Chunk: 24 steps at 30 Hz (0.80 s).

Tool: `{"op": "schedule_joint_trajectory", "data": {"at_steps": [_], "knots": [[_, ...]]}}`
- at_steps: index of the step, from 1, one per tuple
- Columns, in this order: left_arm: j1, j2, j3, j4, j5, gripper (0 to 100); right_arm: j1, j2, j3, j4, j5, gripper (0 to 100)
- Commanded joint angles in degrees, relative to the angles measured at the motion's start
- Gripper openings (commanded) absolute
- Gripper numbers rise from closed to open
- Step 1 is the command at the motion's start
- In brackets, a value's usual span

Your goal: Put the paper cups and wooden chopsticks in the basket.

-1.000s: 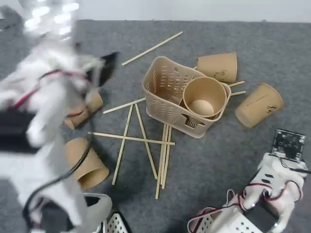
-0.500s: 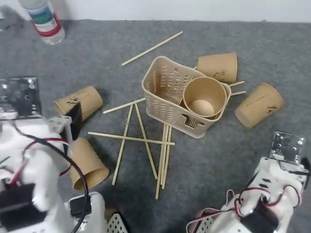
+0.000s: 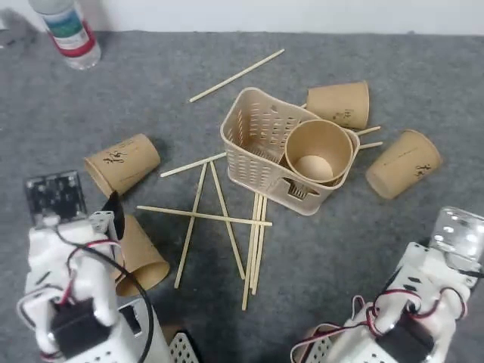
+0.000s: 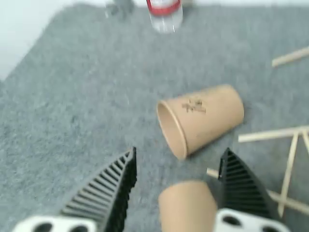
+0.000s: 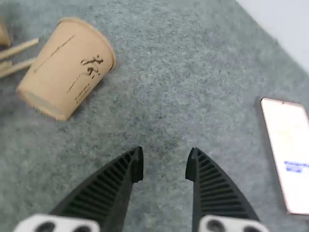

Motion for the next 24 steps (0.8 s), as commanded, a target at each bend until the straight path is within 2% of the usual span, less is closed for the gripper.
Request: {"op": "schedule_joint_trajectory", "data": {"at_steps": [1,5,10,21,24], "knots": [[1.0,-8.5,5.1,-2.6,3.8,27,-0.5,-0.3,2.7,-4.3,-3.3,16.6],[4.1,-10.3,5.2,-2.3,0.2,27,-2.0,-0.3,8.8,-6.1,-5.8,16.6],[9.8,-8.1,5.2,-0.4,-8.1,27,-2.0,-0.3,12.2,-6.7,-6.2,16.6],[10.1,7.1,-4.1,-0.2,-8.0,27,-2.2,-0.3,16.0,-8.7,-6.3,16.6],[10.1,12.7,-6.7,-0.3,-4.8,27,-2.1,-0.3,16.0,-8.5,-6.3,16.6]]}}
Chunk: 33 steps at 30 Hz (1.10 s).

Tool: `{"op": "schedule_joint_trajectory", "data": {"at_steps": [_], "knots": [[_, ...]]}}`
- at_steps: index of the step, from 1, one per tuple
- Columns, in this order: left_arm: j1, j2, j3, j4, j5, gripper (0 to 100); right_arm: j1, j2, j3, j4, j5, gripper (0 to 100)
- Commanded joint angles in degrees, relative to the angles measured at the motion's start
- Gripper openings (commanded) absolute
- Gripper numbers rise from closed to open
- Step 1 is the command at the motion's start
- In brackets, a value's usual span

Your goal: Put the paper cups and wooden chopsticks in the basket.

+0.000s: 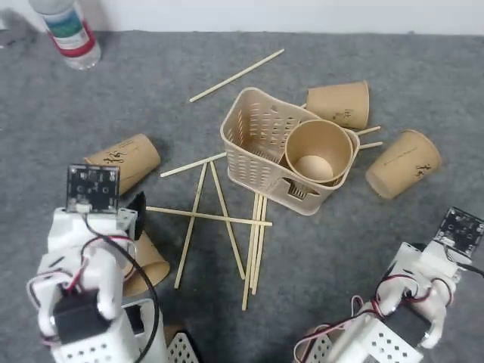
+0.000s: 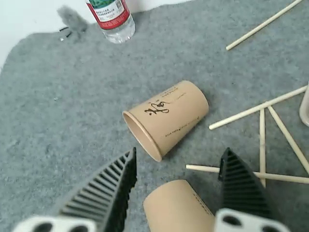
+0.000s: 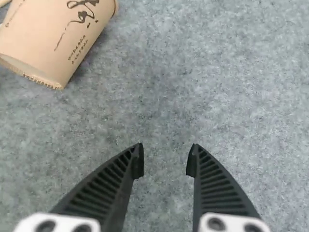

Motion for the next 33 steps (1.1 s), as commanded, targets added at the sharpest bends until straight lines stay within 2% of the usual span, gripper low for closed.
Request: {"op": "schedule_joint_trajectory", "data": {"at_steps": [1,11,15,22,33], "knots": [[0.6,8.9,-5.8,-0.1,4.0,27,-0.5,-0.7,-0.4,-1.1,-0.8,16.6],[0.4,29.1,-8.1,-12.0,17.9,27,-0.7,-0.7,0.3,-1.2,-0.8,16.6],[-2.9,35.3,-8.2,-15.2,21.1,27,-0.7,-0.7,0.4,-1.2,-0.8,16.6],[-7.7,43.8,-8.3,-20.6,21.3,28,-0.7,-0.7,0.4,-1.3,-0.8,16.6],[-7.4,53.7,-10.0,-28.2,21.5,28,-0.7,-0.7,0.4,-1.3,-0.8,16.6]]}}
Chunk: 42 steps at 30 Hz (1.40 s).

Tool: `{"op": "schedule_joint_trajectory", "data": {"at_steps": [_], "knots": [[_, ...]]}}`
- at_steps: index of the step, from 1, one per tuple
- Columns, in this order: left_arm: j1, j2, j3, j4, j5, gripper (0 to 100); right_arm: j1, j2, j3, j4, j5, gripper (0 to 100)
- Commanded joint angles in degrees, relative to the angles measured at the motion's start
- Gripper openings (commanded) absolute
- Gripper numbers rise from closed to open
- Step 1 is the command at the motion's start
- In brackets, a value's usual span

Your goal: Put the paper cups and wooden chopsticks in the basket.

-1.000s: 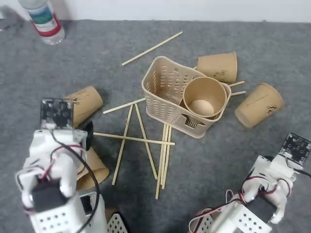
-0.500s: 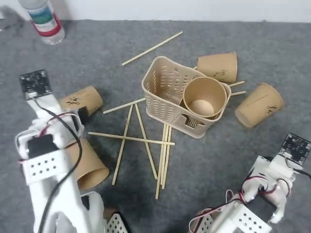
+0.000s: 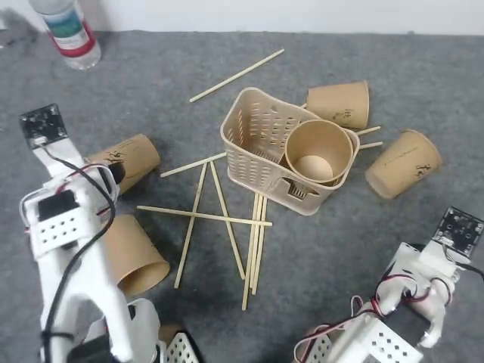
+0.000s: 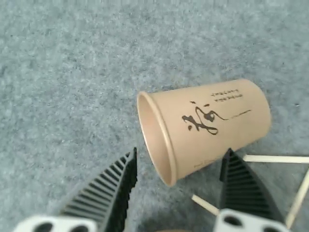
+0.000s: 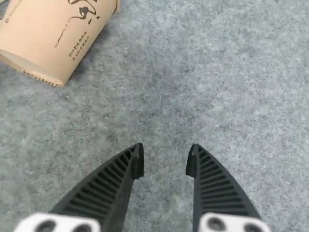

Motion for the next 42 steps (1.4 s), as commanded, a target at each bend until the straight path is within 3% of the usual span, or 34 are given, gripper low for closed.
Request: {"op": "schedule_joint_trajectory", "data": {"at_steps": [1,7,17,23,29,42], "knots": [[-0.1,3.7,-3.0,-2.7,0.9,28,-0.4,-0.7,-0.3,-1.1,-0.8,16.6],[1.4,8.2,-3.0,-6.6,1.0,28,-0.4,-0.7,-0.3,-1.1,-0.8,16.6],[9.7,8.7,-3.9,-8.8,7.5,28,-0.4,-0.7,-0.3,-1.0,-0.8,16.6],[9.8,8.7,-4.0,-8.9,7.5,28,-0.4,-0.7,-0.4,-1.0,-0.8,16.6],[9.9,8.8,-3.7,-14.2,7.6,28,-0.4,-0.7,-0.3,-0.9,-0.8,16.6],[17.3,9.6,-3.6,-18.0,7.7,27,-0.4,-0.7,-0.3,-0.8,-0.8,16.6]]}}
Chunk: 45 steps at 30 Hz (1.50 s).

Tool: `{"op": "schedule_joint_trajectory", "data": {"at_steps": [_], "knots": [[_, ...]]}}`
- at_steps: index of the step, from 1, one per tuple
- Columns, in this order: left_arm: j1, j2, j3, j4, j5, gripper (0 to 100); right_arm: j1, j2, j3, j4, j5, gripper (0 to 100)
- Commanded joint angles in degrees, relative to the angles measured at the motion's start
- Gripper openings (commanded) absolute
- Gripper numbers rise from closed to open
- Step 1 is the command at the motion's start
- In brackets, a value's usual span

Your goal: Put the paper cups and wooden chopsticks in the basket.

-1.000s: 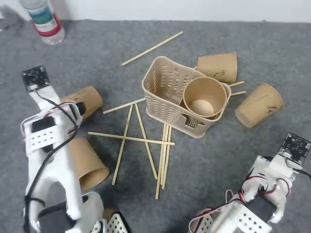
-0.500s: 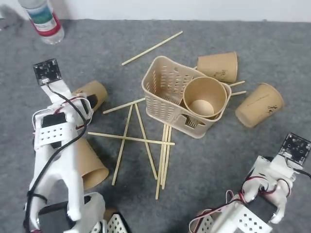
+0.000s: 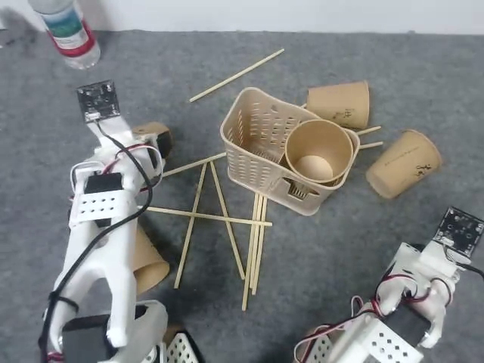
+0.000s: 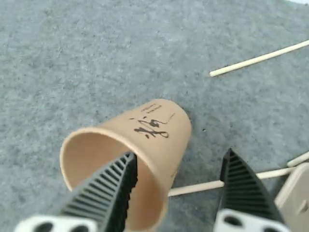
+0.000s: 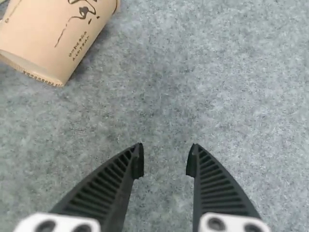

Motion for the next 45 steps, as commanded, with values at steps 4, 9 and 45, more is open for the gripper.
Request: {"op": "schedule_joint_trajectory", "data": {"at_steps": [4,9,45], "knots": [[0.8,6.5,-3.4,-3.9,0.7,24,-0.4,-0.7,-0.3,-0.8,-0.8,16.5],[0.8,15.6,-7.7,-5.9,0.6,15,-0.4,-0.7,-0.2,-0.8,-0.8,16.5],[21.3,-8.1,-66.4,67.3,-23.8,1,-0.5,-0.7,0.7,-1.1,-0.8,16.5]]}}
